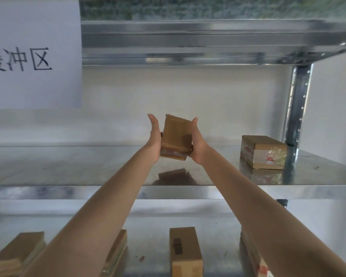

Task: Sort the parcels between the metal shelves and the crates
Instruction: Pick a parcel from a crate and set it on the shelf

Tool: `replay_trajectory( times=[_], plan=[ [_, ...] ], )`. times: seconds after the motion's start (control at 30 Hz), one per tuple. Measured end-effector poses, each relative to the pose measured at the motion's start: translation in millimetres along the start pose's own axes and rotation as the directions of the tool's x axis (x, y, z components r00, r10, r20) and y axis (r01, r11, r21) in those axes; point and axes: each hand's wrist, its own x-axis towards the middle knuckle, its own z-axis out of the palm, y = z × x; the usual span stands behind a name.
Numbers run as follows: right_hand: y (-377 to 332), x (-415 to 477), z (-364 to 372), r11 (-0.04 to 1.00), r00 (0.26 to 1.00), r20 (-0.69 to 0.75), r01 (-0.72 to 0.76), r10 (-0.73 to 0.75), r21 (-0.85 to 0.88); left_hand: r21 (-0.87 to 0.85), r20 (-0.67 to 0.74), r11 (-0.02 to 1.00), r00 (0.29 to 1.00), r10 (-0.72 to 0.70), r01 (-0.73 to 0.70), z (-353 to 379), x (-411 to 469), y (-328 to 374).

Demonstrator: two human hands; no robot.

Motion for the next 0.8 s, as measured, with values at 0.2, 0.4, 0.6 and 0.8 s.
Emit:
replay_trajectory(
  times=[0.2, 0.4, 0.6, 0.8],
  plan=[
    [-8.3, -3.8, 6.3, 0.998, 0.999, -0.041, 0.010, -0.012, -0.067, 0.046, 0.042, 0.999, 0.999, 0.013, -0.015, -6.5, 7.2, 0.0],
    [-12.4, -5.2, 12.4, 0.999, 0.994, -0.108, -0.003, -0.003, -0.053, 0.045, 0.008, 0.998, 0.999, -0.033, 0.033, -11.2, 38.1, -11.8],
    [2.0, 4.0, 15.8, 1.000, 0.997, -0.071, 0.003, -0.003, -0.011, 0.221, 0.060, 0.974, 0.998, 0.033, -0.046, -1.4, 3.7, 6.4],
    [-1.9, -3.2, 11.3, 0.994, 0.980, -0.167, 0.110, -0.107, 0.009, 0.194, -0.078, 0.980, 0.995, 0.053, -0.037, -6.6, 30.2, -4.6]
  ],
)
